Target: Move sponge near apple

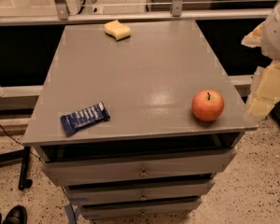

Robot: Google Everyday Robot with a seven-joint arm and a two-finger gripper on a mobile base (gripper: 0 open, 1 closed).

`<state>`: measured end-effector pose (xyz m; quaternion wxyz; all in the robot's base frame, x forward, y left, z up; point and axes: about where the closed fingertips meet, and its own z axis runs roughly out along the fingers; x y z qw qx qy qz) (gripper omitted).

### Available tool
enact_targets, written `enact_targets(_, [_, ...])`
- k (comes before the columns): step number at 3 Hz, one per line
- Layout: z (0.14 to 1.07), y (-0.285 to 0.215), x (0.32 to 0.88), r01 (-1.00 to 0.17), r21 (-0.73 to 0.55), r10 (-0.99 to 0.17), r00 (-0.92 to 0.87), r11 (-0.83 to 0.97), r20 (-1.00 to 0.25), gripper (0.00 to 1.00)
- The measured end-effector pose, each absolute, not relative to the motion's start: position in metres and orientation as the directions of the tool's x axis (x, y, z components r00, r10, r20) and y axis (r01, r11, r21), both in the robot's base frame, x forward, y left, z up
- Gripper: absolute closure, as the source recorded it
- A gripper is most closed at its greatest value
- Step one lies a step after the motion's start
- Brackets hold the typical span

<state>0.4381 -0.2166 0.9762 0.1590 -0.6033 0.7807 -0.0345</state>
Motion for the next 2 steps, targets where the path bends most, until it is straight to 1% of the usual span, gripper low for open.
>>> enact_targets(1, [0.976,-0.217,0.438,-0.931,-0.246,-0.953,-0.221,0.270,-0.207,0.00])
enact_targets(2, [0.965,-0.201,0.463,-0.931,-0.252,-0.948,-0.201,0.263,-0.247,0.00])
